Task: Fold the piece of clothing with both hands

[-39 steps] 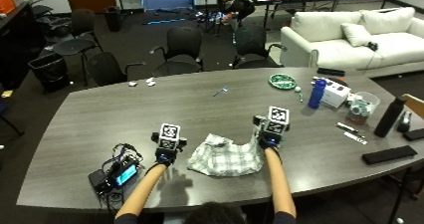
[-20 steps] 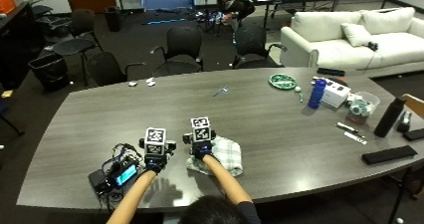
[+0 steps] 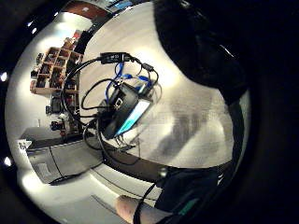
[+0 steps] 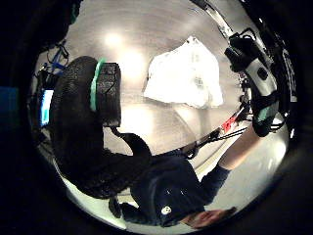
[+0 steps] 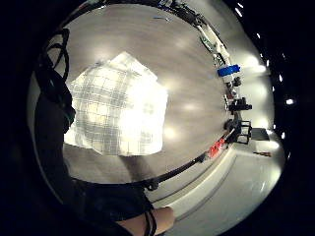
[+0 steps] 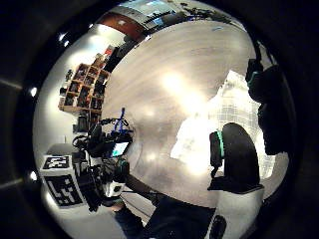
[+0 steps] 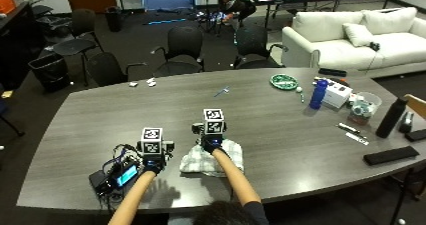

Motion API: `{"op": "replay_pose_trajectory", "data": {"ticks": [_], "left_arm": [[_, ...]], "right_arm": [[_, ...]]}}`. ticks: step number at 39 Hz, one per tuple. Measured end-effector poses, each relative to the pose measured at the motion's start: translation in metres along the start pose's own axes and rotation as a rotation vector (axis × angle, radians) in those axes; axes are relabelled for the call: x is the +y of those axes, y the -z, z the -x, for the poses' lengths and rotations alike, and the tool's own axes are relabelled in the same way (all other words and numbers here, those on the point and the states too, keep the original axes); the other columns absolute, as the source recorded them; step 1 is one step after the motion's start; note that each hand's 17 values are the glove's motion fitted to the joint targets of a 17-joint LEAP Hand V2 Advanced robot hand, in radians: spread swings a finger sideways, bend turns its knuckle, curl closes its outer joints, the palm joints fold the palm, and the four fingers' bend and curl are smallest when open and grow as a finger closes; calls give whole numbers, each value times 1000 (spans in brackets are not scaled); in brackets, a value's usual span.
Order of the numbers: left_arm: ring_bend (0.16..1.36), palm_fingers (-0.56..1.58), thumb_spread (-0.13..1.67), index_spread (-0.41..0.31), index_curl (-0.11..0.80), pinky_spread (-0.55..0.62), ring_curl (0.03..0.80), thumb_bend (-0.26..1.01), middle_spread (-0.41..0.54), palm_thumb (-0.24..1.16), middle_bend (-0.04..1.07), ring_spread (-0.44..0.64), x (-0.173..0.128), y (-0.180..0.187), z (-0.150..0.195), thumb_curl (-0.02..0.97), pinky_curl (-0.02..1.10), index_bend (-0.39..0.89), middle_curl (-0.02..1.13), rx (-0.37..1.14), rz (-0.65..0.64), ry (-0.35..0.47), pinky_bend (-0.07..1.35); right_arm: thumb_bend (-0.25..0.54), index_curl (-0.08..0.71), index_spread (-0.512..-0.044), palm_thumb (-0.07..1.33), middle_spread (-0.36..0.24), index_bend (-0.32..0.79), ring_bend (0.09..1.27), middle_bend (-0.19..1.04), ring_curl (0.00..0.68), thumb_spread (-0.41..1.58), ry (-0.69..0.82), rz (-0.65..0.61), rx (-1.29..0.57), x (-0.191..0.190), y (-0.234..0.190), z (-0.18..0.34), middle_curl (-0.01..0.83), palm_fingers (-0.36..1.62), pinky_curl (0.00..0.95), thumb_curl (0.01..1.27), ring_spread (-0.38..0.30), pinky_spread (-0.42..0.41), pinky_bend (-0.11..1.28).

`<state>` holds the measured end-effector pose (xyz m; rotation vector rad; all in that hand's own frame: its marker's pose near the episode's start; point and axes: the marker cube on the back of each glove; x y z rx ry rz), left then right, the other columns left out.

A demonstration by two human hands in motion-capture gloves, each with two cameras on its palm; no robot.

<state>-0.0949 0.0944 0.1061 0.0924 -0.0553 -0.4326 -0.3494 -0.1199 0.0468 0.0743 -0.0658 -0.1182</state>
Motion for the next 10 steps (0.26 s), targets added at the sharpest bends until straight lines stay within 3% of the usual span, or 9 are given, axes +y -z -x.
{"op": "replay_pose_trajectory", "data": {"ticks": [10], "left_arm": [[594,397,1421,-98,555,240,338,8,282,337,97,288,0,4,-2,293,393,501,98,-15,21,5,467]], "right_arm": [[-16,255,-189,907,-141,92,685,366,454,1006,-12,-20,6,1,1,-21,503,1192,384,510,-236,-331,653]]}}
